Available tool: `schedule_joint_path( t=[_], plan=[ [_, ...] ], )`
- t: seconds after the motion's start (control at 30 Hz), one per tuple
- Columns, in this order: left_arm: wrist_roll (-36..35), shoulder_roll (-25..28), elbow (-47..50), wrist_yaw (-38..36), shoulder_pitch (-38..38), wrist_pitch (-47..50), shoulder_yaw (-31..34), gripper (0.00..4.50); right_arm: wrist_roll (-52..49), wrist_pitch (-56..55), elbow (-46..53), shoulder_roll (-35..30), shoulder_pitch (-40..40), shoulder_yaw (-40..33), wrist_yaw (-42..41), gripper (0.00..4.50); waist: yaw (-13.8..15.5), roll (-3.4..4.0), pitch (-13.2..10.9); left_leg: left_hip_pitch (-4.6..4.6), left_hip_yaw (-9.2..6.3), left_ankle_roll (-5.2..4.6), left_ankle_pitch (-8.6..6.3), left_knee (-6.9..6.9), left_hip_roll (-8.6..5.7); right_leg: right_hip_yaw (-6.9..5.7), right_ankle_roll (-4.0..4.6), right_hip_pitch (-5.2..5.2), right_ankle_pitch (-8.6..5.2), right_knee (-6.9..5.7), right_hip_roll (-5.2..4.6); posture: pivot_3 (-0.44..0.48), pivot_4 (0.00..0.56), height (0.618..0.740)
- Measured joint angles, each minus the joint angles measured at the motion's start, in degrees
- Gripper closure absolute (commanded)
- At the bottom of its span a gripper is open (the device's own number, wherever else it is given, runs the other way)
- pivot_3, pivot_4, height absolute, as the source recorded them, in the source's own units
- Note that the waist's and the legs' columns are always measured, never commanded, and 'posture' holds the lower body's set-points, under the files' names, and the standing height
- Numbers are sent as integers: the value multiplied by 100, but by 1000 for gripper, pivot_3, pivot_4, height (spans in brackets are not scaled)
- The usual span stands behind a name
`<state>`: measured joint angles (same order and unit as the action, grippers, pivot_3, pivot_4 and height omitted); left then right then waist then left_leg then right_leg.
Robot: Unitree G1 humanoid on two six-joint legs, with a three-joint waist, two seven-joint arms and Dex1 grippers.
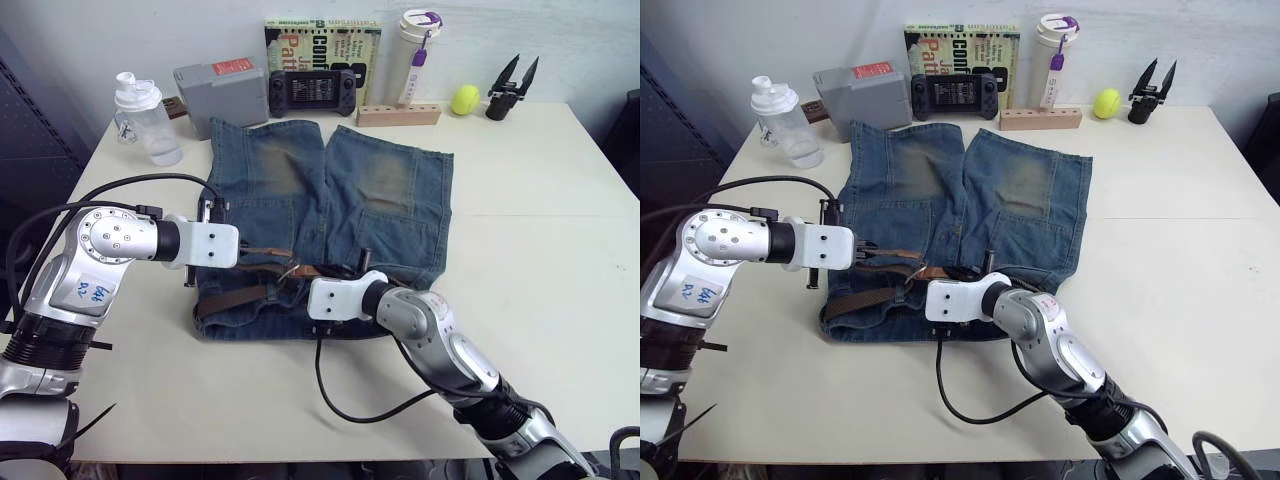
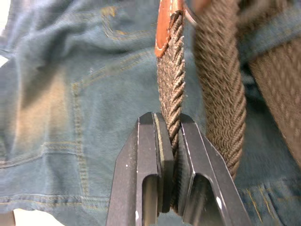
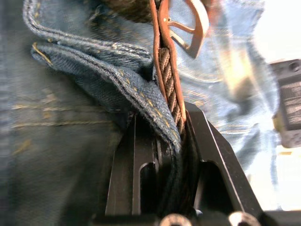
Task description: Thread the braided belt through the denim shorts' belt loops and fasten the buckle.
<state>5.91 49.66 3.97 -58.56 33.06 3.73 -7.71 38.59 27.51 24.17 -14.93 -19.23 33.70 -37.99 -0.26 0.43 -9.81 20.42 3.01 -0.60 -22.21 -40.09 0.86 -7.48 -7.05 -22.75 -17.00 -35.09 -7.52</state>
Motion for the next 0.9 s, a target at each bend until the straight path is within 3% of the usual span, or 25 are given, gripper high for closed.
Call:
schedule_joint_path(
  t=[0.63,0.67,0.73,0.8,0.9],
  plan=[
    [0,2,-26,0,22,-1,1,4500,415,768,297,214,319,-45,122,839,4,0,0,0,0,0,0,0,-1,0,0,0,0,0,0,0,150,731],
    [0,2,-26,0,22,-1,1,4500,430,791,328,211,345,-45,112,1234,4,0,0,0,0,0,0,0,-1,0,0,0,0,0,0,0,150,731],
    [0,2,-26,0,22,-1,1,4500,435,798,353,202,354,-43,100,1573,2,0,0,0,0,0,0,0,0,0,0,0,0,0,0,0,150,731],
    [0,2,-26,0,22,-1,1,4500,442,796,353,192,354,-43,95,2593,2,0,0,0,0,0,0,0,-1,0,0,0,0,0,0,0,150,731],
    [0,2,-25,0,22,-1,1,4500,445,785,353,190,342,-43,90,3625,2,0,0,0,0,0,0,0,0,0,0,0,0,0,0,0,150,731]
  ],
)
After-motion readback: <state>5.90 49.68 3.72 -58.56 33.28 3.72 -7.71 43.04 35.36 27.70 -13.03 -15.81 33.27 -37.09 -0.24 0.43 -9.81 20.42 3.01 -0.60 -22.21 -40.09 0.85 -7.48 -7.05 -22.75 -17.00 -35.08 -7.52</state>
